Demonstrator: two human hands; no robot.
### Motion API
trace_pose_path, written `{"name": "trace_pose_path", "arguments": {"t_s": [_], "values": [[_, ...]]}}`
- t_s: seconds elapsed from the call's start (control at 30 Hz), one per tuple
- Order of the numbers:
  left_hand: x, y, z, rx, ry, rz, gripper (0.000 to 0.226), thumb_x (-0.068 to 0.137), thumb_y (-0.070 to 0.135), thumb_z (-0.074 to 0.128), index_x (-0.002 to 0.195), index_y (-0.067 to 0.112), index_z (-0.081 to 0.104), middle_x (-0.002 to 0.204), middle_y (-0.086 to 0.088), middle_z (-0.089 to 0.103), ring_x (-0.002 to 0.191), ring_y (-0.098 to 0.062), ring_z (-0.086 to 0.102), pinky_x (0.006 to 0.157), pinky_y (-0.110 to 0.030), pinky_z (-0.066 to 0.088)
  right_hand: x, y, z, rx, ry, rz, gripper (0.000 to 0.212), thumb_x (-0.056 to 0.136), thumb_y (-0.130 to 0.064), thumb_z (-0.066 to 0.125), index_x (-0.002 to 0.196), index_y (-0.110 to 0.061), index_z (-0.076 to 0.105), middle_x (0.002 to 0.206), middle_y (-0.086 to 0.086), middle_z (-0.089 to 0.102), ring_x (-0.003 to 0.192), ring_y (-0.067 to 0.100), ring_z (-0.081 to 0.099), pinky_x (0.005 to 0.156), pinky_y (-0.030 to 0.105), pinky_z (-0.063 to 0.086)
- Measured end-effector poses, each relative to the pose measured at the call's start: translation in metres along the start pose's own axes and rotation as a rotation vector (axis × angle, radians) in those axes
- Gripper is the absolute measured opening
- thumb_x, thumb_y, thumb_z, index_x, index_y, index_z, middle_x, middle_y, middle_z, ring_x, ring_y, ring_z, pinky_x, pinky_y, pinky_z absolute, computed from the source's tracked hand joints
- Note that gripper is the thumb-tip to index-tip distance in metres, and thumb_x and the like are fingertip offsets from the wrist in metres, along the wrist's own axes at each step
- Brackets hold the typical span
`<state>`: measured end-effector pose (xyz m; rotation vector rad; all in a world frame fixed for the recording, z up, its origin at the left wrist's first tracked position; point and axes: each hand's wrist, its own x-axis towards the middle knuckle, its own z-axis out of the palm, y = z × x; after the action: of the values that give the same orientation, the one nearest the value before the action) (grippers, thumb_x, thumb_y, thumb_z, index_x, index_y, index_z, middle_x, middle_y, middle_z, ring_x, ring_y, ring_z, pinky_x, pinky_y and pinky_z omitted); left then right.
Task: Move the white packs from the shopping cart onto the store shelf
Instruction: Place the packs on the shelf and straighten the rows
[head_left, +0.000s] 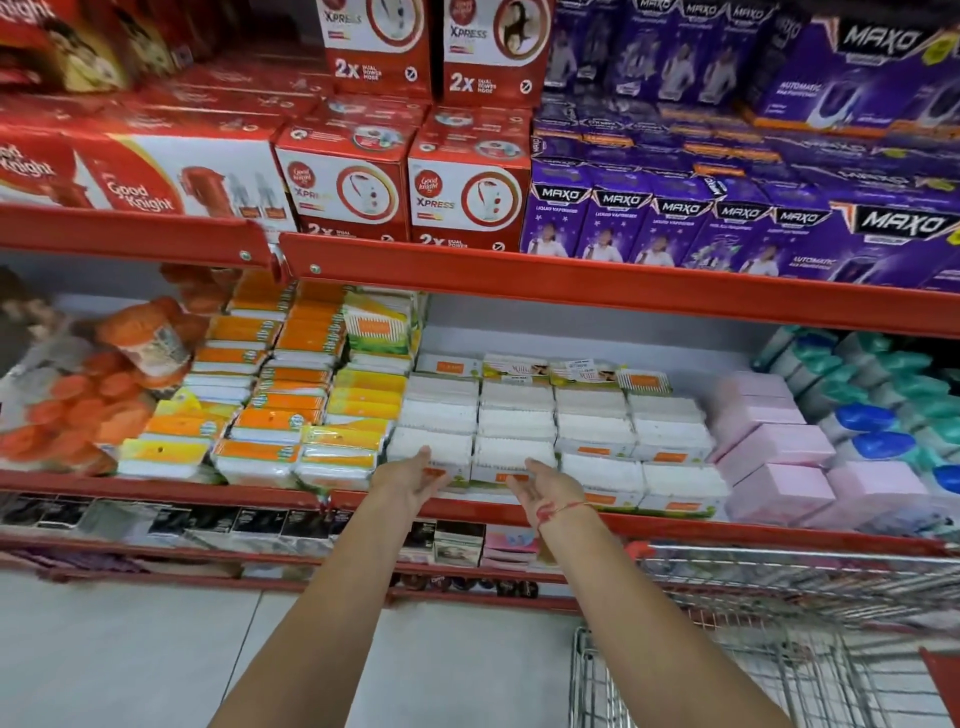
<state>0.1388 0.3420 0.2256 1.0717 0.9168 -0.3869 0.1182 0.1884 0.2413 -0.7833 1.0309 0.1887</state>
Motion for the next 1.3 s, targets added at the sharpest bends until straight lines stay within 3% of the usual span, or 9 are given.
{"name": "trace_pose_path", "arguments": {"t_s": [0.17, 0.33, 0.4, 0.67, 0.77, 0.9, 0.97, 1.07, 1.3], "values": [[0.009, 0.0, 0.002, 0.019, -0.025, 0.034, 0.045, 0.093, 0.015, 0.059, 0.13, -0.007, 0.046, 0.141, -0.028, 0.045, 0.032, -0.016, 0.064, 0.063, -0.036, 0.059, 0.006, 0.0, 0.002, -0.067, 0.024, -0.056, 0.041, 0.09, 0.002, 0.056, 0.129, 0.009, 0.046, 0.145, 0.023, 0.039, 0.124, 0.035, 0.052, 0.099, 0.039, 0.05], [0.004, -0.009, 0.001, -0.003, -0.041, 0.027, 0.055, 0.091, 0.019, 0.062, 0.135, -0.006, 0.039, 0.137, -0.025, 0.051, 0.078, -0.026, 0.073, 0.064, -0.033, 0.061, 0.008, -0.001, -0.01, -0.096, -0.013, -0.02, 0.041, 0.091, -0.001, 0.057, 0.129, 0.008, 0.046, 0.1, 0.024, 0.062, 0.082, 0.026, 0.062, 0.102, 0.038, 0.048], [0.001, -0.02, 0.005, 0.045, -0.076, 0.037, 0.053, 0.09, 0.019, 0.063, 0.13, -0.01, 0.044, 0.132, -0.027, 0.054, 0.102, -0.032, 0.066, 0.073, -0.033, 0.062, 0.004, -0.004, -0.022, -0.087, -0.046, -0.019, 0.039, 0.09, 0.0, 0.057, 0.126, 0.01, 0.047, 0.11, 0.027, 0.061, 0.105, 0.03, 0.061, 0.102, 0.039, 0.047], [-0.016, -0.082, 0.07, 0.138, -0.239, -0.105, 0.053, 0.09, 0.016, 0.061, 0.127, -0.018, 0.043, 0.116, -0.034, 0.057, 0.079, -0.03, 0.064, 0.085, -0.038, 0.056, 0.004, -0.039, -0.092, -0.036, -0.019, -0.052, 0.04, 0.091, -0.001, 0.056, 0.125, 0.016, 0.044, 0.131, 0.031, 0.05, 0.125, 0.036, 0.05, 0.101, 0.037, 0.046], [-0.03, -0.102, 0.108, 0.104, -0.303, -0.144, 0.053, 0.091, 0.016, 0.06, 0.13, -0.015, 0.041, 0.126, -0.037, 0.051, 0.104, -0.039, 0.061, 0.097, -0.041, 0.051, 0.013, -0.064, -0.124, -0.003, 0.051, -0.109, 0.036, 0.09, 0.0, 0.057, 0.121, 0.015, 0.048, 0.095, 0.024, 0.06, 0.123, 0.036, 0.052, 0.097, 0.037, 0.047], [-0.042, -0.113, 0.145, 0.059, -0.324, -0.144, 0.053, 0.09, 0.018, 0.061, 0.133, -0.008, 0.043, 0.123, -0.033, 0.051, 0.112, -0.039, 0.057, 0.094, -0.038, 0.054, 0.025, -0.094, -0.149, 0.014, 0.174, -0.183, 0.017, 0.088, -0.007, 0.063, 0.079, 0.005, 0.054, 0.068, 0.012, 0.05, 0.067, 0.022, 0.058, 0.077, 0.027, 0.06], [-0.044, -0.115, 0.159, 0.018, -0.294, -0.141, 0.052, 0.09, 0.016, 0.061, 0.132, -0.008, 0.044, 0.115, -0.029, 0.052, 0.086, -0.034, 0.061, 0.064, -0.034, 0.062, 0.031, -0.105, -0.156, 0.034, 0.174, -0.192, 0.019, 0.087, -0.008, 0.064, 0.093, 0.008, 0.056, 0.075, 0.016, 0.056, 0.068, 0.022, 0.058, 0.054, 0.022, 0.059], [-0.044, -0.114, 0.168, -0.006, -0.204, -0.136, 0.052, 0.091, 0.012, 0.06, 0.134, -0.006, 0.039, 0.135, -0.031, 0.045, 0.069, -0.029, 0.059, 0.055, -0.034, 0.058, 0.035, -0.113, -0.158, 0.028, 0.143, -0.178, 0.035, 0.089, -0.006, 0.061, 0.117, 0.012, 0.052, 0.109, 0.026, 0.063, 0.1, 0.034, 0.064, 0.072, 0.029, 0.059], [-0.043, -0.109, 0.177, 0.019, -0.142, -0.117, 0.056, 0.092, 0.014, 0.059, 0.14, -0.003, 0.035, 0.143, -0.029, 0.04, 0.099, -0.034, 0.066, 0.055, -0.031, 0.061, 0.041, -0.121, -0.151, -0.026, 0.119, -0.136, 0.021, 0.088, -0.009, 0.063, 0.105, 0.003, 0.059, 0.124, 0.023, 0.061, 0.112, 0.034, 0.062, 0.067, 0.029, 0.062]]}}
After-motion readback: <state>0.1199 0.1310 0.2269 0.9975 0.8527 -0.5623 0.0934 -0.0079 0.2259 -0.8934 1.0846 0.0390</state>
